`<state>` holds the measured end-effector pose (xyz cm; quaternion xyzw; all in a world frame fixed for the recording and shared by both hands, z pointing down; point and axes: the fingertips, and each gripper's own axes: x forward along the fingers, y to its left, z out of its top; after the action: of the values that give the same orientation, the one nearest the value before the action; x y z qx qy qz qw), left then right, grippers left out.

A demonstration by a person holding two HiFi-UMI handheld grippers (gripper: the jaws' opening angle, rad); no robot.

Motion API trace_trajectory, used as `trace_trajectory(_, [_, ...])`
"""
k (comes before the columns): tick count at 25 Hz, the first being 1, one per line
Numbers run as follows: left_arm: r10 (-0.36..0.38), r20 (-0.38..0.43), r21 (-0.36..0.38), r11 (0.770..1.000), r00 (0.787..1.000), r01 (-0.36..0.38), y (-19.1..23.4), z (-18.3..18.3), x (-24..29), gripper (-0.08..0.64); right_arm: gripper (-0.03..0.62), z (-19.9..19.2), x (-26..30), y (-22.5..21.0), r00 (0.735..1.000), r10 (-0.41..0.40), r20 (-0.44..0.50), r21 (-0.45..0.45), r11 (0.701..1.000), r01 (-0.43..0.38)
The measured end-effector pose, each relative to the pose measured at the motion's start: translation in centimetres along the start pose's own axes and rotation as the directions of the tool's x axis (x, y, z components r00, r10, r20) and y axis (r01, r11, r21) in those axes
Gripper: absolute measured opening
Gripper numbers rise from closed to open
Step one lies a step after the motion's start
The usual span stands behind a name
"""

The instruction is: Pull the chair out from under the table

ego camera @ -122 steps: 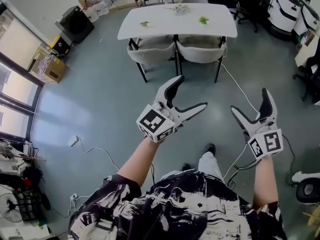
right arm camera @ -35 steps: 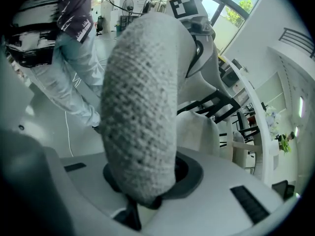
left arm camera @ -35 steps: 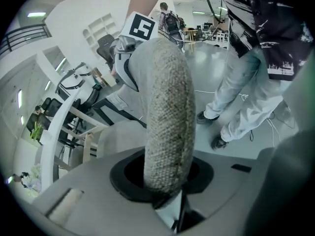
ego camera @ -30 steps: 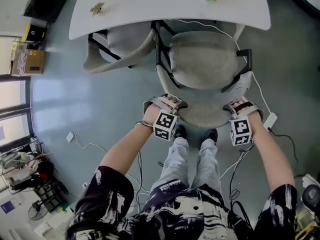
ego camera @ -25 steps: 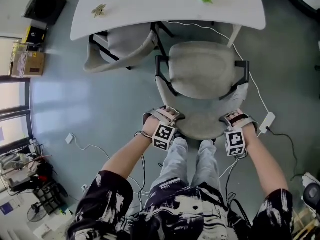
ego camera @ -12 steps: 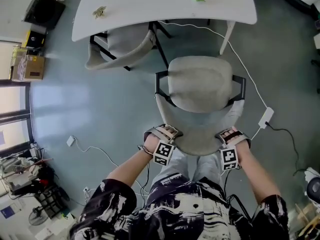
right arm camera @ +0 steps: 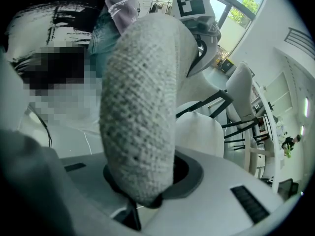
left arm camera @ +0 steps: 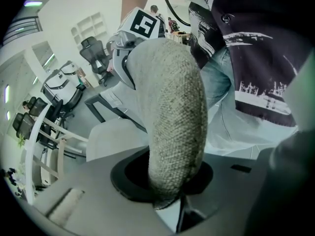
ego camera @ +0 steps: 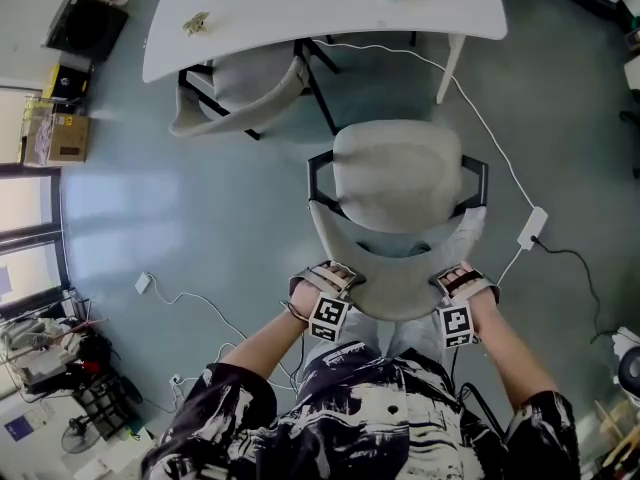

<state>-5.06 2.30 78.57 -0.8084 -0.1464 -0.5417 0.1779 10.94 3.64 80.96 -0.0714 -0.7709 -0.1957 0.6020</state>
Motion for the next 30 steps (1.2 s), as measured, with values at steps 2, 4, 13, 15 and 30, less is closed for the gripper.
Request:
trace_trajectory(2, [-0.005,0.005,0.009,1.0,1.0,0.005,0.0,0.1,0.1,0.083,0.073,0.0,0.1,0.1,1.0,-0.009,-0.002,-0.009,1.0,0.009])
trace_trajectory(4, [-0.014,0.019,0.011,1.0,1.0,0.014,-0.2,0.2,0.4,0.104,0.118,-0.1,0.4,0.8,1.0,-0.003,-0.011,-0.026,1.0,0.003])
trace_trajectory(13, [0.138,0.009,-0.253,0.958,0.99,-0.131,0.1,-4.2,-4.9,0.156,0.291,-1.5,-5.9,2.4,1.0,-0.029,0.006,0.111,0.993,0.028])
trace_trajectory(15, [0.204,-0.022,-0.321,0.926,0.979,-0.2,1.0,-6.1,-8.3,0.137,0.291,-2.7,-9.8,1.0,0.997,-0.082,0.006,0.235,0.969,0.078])
trace_trajectory(30, [0.889,0.292,-0.817,0.424,0.354,-0.39,30.8,4.0,-41.8,0.081,0.225,-1.7,-43.5,-35.9,0.384,-0.907,0.174,0.91,0.297,0.29])
